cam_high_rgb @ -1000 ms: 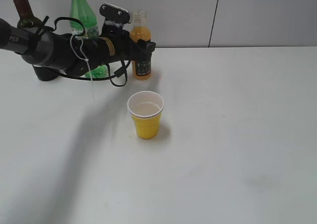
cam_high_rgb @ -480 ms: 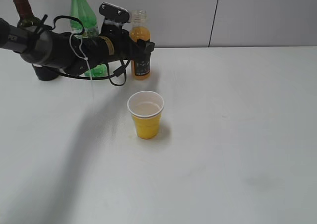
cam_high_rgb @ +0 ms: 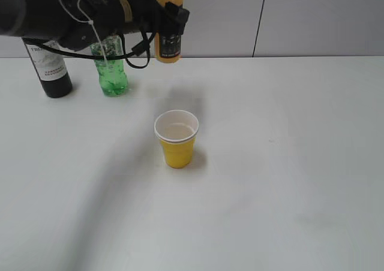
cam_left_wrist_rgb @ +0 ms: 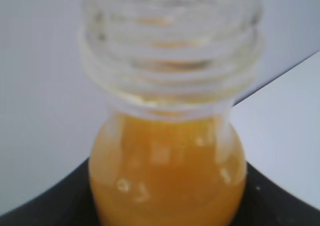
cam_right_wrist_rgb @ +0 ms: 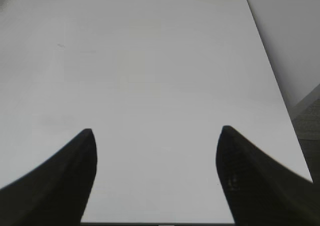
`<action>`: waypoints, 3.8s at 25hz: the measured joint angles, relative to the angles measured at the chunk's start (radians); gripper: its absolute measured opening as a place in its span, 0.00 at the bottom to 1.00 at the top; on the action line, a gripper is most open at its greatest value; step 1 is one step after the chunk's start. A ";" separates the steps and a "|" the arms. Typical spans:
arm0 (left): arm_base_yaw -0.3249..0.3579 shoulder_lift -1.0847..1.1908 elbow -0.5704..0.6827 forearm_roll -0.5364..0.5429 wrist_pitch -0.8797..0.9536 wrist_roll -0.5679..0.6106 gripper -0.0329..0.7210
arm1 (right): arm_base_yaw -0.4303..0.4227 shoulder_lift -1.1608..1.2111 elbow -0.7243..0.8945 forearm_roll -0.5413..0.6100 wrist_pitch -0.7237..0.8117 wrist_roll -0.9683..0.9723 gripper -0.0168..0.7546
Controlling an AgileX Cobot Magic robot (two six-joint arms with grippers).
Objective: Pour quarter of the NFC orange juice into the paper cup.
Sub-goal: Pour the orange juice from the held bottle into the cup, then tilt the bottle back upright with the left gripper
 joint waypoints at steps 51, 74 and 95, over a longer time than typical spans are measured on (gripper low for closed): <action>-0.172 -0.546 0.620 0.553 0.612 0.046 0.65 | 0.000 0.000 0.000 0.001 -0.002 0.001 0.79; -0.306 -0.316 0.543 0.853 0.796 -0.128 0.65 | 0.000 0.000 0.000 0.001 -0.002 0.002 0.79; -0.344 -0.256 0.542 0.979 0.916 -0.126 0.65 | 0.000 0.000 0.000 0.001 -0.002 0.002 0.79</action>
